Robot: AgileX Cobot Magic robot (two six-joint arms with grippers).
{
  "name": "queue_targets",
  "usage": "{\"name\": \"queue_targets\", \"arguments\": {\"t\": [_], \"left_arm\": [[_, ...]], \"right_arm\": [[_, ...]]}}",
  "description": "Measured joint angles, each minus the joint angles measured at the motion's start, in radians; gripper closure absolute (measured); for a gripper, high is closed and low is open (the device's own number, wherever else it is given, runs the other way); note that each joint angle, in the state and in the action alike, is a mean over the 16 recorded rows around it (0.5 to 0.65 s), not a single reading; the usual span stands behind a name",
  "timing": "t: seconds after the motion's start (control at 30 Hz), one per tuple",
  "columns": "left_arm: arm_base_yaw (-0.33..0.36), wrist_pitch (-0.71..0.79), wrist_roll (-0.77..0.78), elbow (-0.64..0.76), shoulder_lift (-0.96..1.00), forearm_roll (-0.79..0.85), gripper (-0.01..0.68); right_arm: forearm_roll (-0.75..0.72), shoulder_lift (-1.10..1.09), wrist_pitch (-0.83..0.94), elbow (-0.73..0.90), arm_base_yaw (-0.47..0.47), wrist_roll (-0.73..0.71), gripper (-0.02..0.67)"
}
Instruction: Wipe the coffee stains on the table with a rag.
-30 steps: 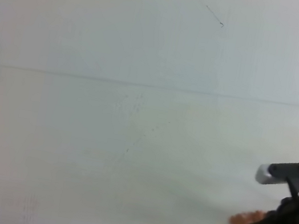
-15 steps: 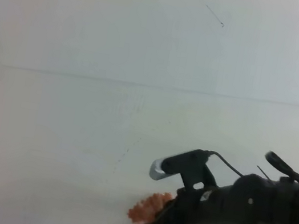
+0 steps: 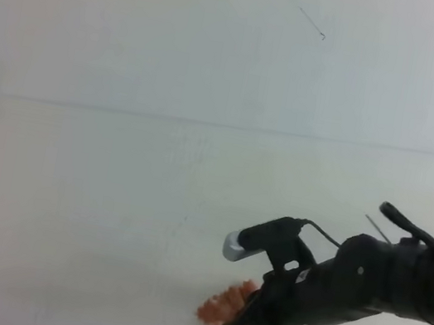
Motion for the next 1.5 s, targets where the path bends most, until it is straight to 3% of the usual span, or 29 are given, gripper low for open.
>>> {"name": "queue_targets", "arguments": {"t": [0.27, 0.43, 0.57, 0.87, 1.03, 1.23, 1.5], "left_arm": [[0.0, 0.0, 0.0, 0.0, 0.0, 0.0, 0.675], [0.0, 0.0, 0.0, 0.0, 0.0, 0.0, 0.675], [0.0, 0.0, 0.0, 0.0, 0.0, 0.0, 0.675], [0.0, 0.0, 0.0, 0.0, 0.0, 0.0, 0.675], [0.0, 0.0, 0.0, 0.0, 0.0, 0.0, 0.675], [0.0, 0.0, 0.0, 0.0, 0.0, 0.0, 0.675], [0.0, 0.0, 0.0, 0.0, 0.0, 0.0, 0.675]], "right_arm": [[-0.052, -0.073, 0.068, 0.062, -0.203, 0.002, 0.652], [-0.064, -0.118, 0.106, 0.09, -0.273, 0.006, 0.652], [-0.041, -0.141, 0.098, 0.107, -0.249, 0.011, 0.652], [0.082, -0.125, -0.107, 0.071, -0.025, 0.003, 0.652], [0.137, -0.108, -0.193, -0.008, 0.038, -0.017, 0.652], [0.151, -0.094, -0.176, -0.104, -0.014, -0.037, 0.627], [0.152, -0.082, -0.039, -0.146, -0.139, -0.043, 0.428]]}}
